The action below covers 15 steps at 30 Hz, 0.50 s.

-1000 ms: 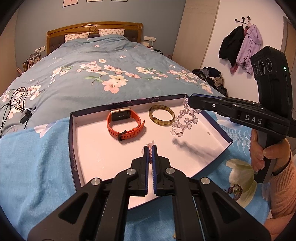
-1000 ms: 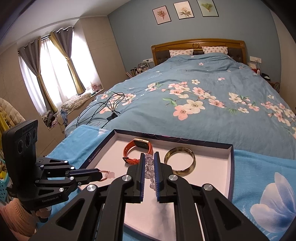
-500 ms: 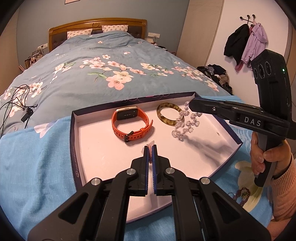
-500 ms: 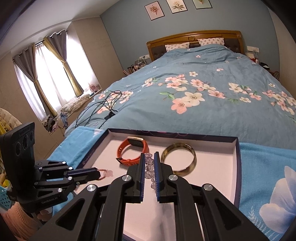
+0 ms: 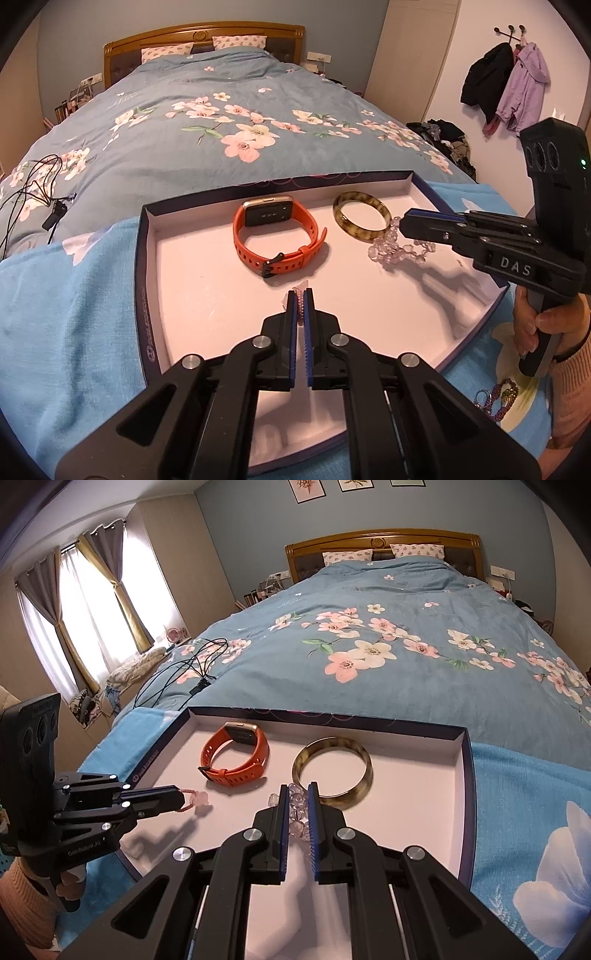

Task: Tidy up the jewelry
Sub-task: 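Carry both items into the box and open both grippers to release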

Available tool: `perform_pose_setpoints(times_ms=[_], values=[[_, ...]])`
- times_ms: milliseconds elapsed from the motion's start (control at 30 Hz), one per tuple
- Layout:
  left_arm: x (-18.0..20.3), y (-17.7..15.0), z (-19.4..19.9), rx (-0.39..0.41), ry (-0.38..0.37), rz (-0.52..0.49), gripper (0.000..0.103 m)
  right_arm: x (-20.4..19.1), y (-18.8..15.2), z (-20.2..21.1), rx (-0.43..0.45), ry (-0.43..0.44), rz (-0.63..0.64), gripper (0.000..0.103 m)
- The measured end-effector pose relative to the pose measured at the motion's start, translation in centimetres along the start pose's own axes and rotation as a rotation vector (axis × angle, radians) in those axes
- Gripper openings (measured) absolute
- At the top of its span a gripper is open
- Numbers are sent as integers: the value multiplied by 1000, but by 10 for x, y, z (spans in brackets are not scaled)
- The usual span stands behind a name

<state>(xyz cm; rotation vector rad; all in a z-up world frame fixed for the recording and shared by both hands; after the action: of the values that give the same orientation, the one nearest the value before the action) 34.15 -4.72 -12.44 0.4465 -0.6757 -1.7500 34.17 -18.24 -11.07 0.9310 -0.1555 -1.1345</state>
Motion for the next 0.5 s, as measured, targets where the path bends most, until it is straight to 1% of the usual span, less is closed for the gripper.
perform_pose_setpoints(times_ms=[300, 400, 467, 500], values=[[-3, 4, -14, -19, 18, 1, 4, 8, -2, 3, -6, -25, -23, 10], [-5, 6, -17, -18, 33, 3, 9, 8, -3, 7, 1, -31, -26, 16], [-6, 6, -16, -10, 34, 11, 11, 7, -3, 13, 8, -40, -21, 23], [-7, 6, -13, -3, 36, 12, 13, 7, -4, 18, 16, -47, -16, 25]])
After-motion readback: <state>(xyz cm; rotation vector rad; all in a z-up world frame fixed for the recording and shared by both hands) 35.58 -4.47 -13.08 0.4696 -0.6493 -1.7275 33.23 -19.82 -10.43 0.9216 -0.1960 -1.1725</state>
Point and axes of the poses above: each gripper's, at about its wrist camera, not at the fingertips, and z roughly against the way its jaws point, x to its right, y to its top, the point moved 7 cm from there along -z, roughly the way its jaws point, and after that the axes turned 8 degrees about y, right-handed, at the moved point
